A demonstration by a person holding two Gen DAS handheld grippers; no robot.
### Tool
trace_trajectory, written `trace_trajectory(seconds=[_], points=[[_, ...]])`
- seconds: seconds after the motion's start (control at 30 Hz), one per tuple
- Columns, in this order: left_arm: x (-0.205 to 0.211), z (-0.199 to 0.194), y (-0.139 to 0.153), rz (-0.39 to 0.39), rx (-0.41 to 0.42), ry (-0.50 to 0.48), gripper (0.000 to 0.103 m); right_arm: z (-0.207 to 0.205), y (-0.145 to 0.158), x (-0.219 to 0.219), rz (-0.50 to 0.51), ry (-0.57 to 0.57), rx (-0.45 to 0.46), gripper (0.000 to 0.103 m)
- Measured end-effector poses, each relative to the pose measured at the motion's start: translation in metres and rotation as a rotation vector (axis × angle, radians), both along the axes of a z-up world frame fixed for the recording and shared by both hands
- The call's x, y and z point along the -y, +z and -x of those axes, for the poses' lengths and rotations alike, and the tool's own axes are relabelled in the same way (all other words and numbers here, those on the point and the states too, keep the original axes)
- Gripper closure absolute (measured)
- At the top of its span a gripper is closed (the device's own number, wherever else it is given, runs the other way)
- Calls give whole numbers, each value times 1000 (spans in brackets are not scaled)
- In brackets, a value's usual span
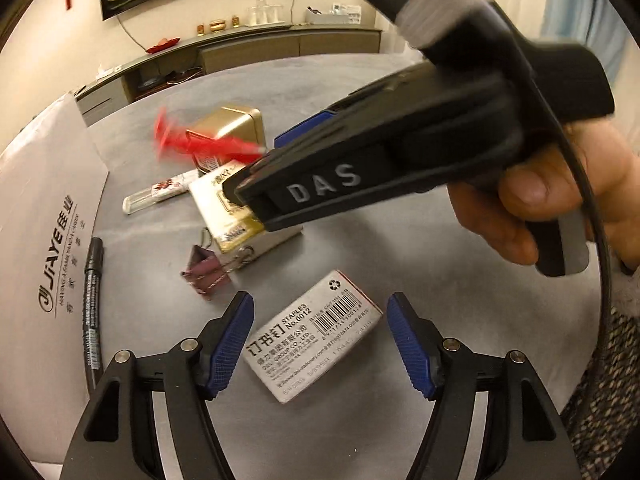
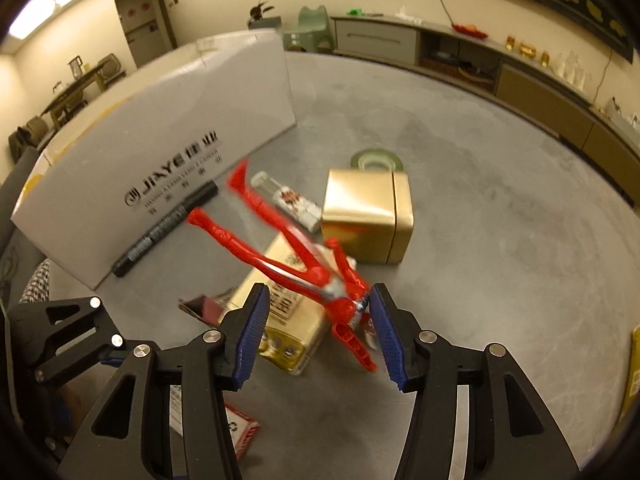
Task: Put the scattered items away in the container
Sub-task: 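Grasp the staples box with the left gripper while the right gripper grasps the red figure, then carry the staples box and red figure with both grippers over the white box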
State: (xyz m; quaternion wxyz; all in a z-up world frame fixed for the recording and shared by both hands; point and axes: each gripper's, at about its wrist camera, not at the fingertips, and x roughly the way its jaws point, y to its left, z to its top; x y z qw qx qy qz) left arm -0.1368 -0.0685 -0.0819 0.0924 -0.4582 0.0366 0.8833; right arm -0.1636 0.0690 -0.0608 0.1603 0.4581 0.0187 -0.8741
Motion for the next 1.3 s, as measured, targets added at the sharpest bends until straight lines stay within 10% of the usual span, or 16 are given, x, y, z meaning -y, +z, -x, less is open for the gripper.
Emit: trace_trajectory(seconds=[0.2, 1.3], points=[[8, 8, -2, -25, 24, 9, 57, 5, 0, -22, 130, -73, 62, 79], [41, -24, 52, -54, -54, 211, 64, -30, 35, -11, 270, -115, 69, 80]])
